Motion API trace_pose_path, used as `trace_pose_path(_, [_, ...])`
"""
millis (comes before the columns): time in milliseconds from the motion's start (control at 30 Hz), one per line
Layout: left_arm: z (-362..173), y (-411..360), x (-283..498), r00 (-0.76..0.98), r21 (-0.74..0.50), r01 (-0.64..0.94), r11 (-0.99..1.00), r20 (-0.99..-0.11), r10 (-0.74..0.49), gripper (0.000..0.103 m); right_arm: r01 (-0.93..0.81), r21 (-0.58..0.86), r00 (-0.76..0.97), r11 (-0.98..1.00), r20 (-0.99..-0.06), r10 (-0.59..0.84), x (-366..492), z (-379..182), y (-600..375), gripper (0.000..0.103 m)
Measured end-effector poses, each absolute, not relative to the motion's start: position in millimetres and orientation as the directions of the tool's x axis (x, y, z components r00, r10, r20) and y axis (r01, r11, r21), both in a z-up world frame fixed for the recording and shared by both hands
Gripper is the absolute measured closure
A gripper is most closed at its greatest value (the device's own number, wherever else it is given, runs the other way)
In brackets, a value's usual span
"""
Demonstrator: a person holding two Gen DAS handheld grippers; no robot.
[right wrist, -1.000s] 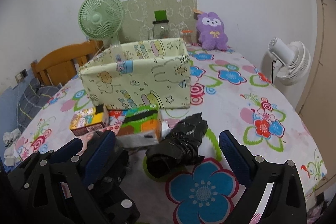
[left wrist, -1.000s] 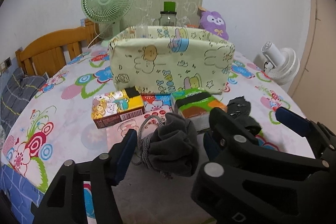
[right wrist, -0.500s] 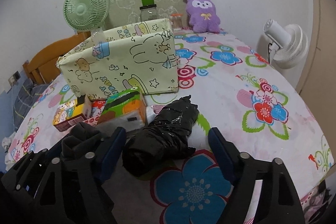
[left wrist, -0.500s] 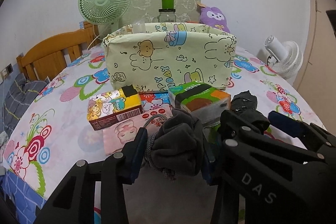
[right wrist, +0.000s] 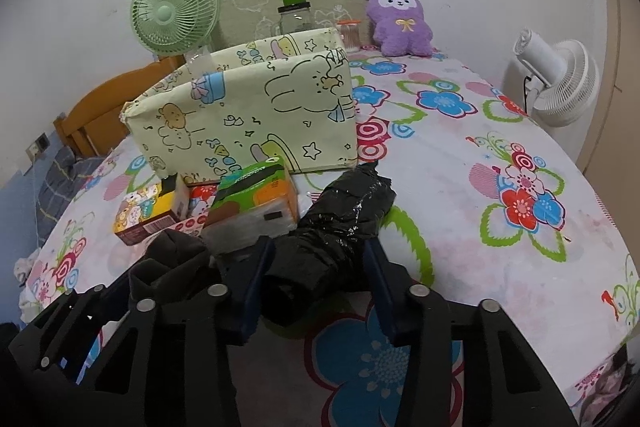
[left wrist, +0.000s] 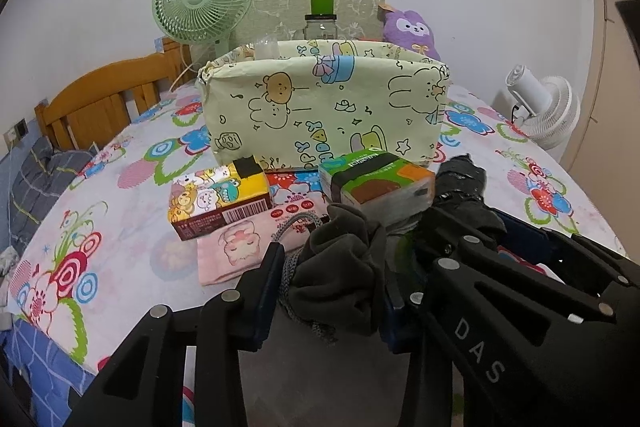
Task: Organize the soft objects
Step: 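Lift the grey cloth with the left tool while the right tool carries the black bundle toward the basket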
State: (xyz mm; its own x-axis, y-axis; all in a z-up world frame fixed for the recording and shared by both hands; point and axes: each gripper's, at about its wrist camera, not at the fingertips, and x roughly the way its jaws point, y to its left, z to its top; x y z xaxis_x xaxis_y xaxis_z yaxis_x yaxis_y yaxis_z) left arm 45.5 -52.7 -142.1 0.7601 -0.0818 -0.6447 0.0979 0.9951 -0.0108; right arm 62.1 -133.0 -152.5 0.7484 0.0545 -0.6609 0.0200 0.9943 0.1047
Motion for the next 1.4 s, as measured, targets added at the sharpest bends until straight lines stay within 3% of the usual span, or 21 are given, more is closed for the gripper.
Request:
trace_pose_path(467, [-128.0, -54.0, 30.7, 0.781, -0.046, 0.106, 0.993, -0.614, -0.112, 0.065, 0.022, 0.113, 0.780, 0.993, -0.623, 0.054, 46.3, -135.2, -135.0, 0.066])
trace_pose_path(1400, [-57.6, -53.7, 22.3, 0.823, -0.054, 0.102, 0.993, -0.556, -0.115, 0.065, 0.007, 0.129, 0.842, 0.992, -0.536, 0.064, 30.7, -61.2, -134.5, 0.067])
